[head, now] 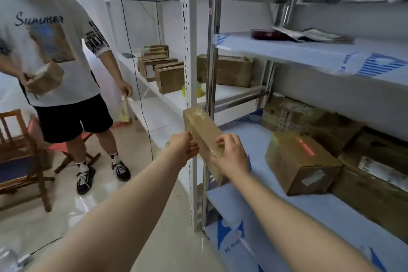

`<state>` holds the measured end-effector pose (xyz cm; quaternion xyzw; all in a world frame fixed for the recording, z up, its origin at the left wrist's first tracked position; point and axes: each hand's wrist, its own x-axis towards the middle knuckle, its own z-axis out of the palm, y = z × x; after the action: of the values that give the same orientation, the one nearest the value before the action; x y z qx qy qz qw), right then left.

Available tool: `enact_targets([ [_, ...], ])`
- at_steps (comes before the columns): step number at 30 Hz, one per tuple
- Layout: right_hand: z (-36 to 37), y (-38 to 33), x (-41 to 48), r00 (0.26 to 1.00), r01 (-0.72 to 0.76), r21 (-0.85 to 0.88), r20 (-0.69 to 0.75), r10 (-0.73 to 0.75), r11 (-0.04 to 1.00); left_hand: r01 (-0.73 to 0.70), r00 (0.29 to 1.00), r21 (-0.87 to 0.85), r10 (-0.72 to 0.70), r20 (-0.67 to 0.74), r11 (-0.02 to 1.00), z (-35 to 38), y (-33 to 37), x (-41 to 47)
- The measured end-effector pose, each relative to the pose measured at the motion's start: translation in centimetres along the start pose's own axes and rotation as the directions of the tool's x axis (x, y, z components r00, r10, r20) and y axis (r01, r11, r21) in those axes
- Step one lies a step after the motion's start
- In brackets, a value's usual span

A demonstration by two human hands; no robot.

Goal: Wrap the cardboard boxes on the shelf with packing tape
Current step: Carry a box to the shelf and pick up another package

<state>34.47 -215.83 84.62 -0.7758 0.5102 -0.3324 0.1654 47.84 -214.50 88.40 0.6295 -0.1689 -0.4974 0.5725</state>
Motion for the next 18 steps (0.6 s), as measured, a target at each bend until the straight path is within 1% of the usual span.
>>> enact_targets([
  [2, 0.7, -0.2, 1.4, 0.989, -0.129, 0.065, -0.067, 0.133, 0.99, 0.022, 0.996, 0.054, -0.026, 0.089, 0.998, 0.5, 1.0, 2.6],
  [5, 1.8, -1.2, 2.8, 0.936, -0.29, 0.171, -0.154, 0.316, 0.942, 0.047, 0.978, 0.18, -0.081, 0.19, 0.983, 0.2, 2.0, 5.7],
  [8, 2.2, -2.3, 4.0, 0.881, -0.379, 0.204, -0.22, 0.419, 0.903, 0.023, 0.967, 0.333, -0.105, 0.231, 0.942, 0.6, 3.5, 7.9],
  [10, 2.2, -2.6, 4.2, 0.86, -0.416, 0.183, -0.241, 0.45, 0.891, 0.023, 0.949, 0.38, -0.14, 0.284, 0.925, 1.4, 3.9, 9.0],
  [12, 2.2, -2.8, 4.3, 0.843, -0.444, 0.159, -0.257, 0.471, 0.882, 0.032, 0.924, 0.375, -0.17, 0.342, 0.927, 2.4, 4.3, 9.3],
  [13, 2.1, -2.8, 4.4, 0.834, -0.46, 0.143, -0.27, 0.481, 0.877, 0.021, 0.919, 0.373, -0.164, 0.358, 0.928, 3.0, 4.4, 9.4],
  [15, 1.6, -2.8, 4.6, 0.832, -0.469, 0.079, -0.293, 0.471, 0.88, -0.029, 0.918, 0.367, -0.121, 0.378, 0.93, 4.4, 4.7, 9.5],
  [16, 1.3, -2.7, 4.7, 0.841, -0.46, 0.022, -0.308, 0.444, 0.888, -0.076, 0.917, 0.363, -0.077, 0.391, 0.929, 5.3, 4.8, 9.5],
  [18, 0.4, -2.2, 4.9, 0.872, -0.421, -0.171, -0.347, 0.345, 0.891, -0.218, 0.918, 0.411, 0.044, 0.394, 0.885, 7.3, 4.8, 9.4],
])
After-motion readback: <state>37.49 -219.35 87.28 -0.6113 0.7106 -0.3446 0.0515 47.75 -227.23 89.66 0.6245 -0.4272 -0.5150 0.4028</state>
